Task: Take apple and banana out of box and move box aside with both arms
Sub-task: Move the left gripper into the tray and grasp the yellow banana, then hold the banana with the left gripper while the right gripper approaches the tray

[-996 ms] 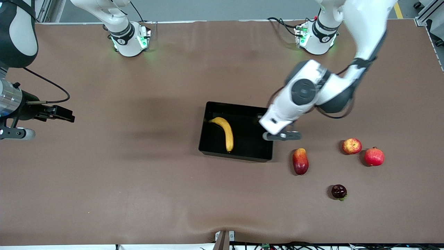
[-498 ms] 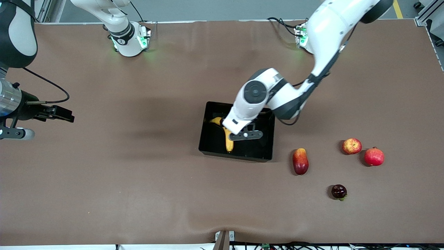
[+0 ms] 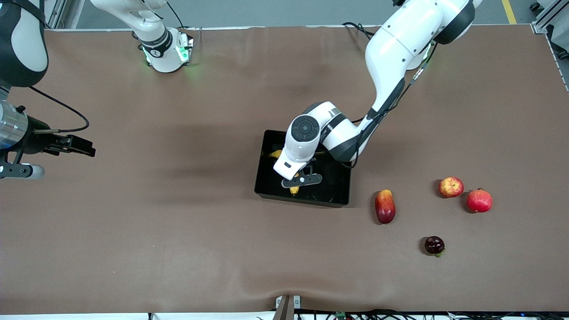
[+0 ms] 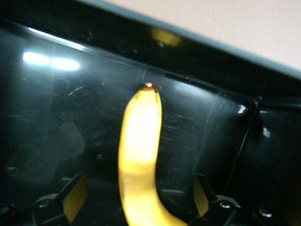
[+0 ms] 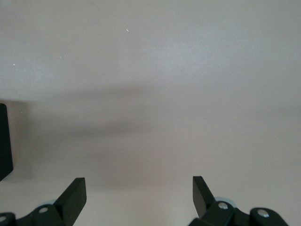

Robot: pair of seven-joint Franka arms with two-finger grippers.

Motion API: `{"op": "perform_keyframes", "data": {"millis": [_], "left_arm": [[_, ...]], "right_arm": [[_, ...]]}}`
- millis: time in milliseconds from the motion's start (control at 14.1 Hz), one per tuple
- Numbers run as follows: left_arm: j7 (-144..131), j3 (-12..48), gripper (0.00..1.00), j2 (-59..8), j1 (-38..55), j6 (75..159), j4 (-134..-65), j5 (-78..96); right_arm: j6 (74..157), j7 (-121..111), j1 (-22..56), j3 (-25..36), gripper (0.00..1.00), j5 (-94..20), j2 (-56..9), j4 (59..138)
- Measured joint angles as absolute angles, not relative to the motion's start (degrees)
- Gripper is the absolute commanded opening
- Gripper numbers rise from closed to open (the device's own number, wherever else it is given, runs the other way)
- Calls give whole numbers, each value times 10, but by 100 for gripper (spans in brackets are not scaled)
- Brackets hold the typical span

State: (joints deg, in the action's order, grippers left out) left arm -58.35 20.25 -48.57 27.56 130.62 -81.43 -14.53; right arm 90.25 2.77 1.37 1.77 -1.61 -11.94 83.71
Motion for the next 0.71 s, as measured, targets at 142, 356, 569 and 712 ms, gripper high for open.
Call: {"op": "perform_keyframes", "data": {"millis": [142,356,569,712], "left_arm": [[-583,192,100,-495,290,1313,-812,-145],[-582,180,100,-499,305,1327,-810,-146],[-575,177,100,-499,305,1327,-808,-148],[-575,177,100,-499,305,1327,-808,-153]], "right_arm": [[903,28,14,17,100,-16,-120,837],[908,28,18,13,100,-19,-121,838],[931,28,31,12,100,-34,-137,841],[960,29,43,11,100,-53,-161,844]]}}
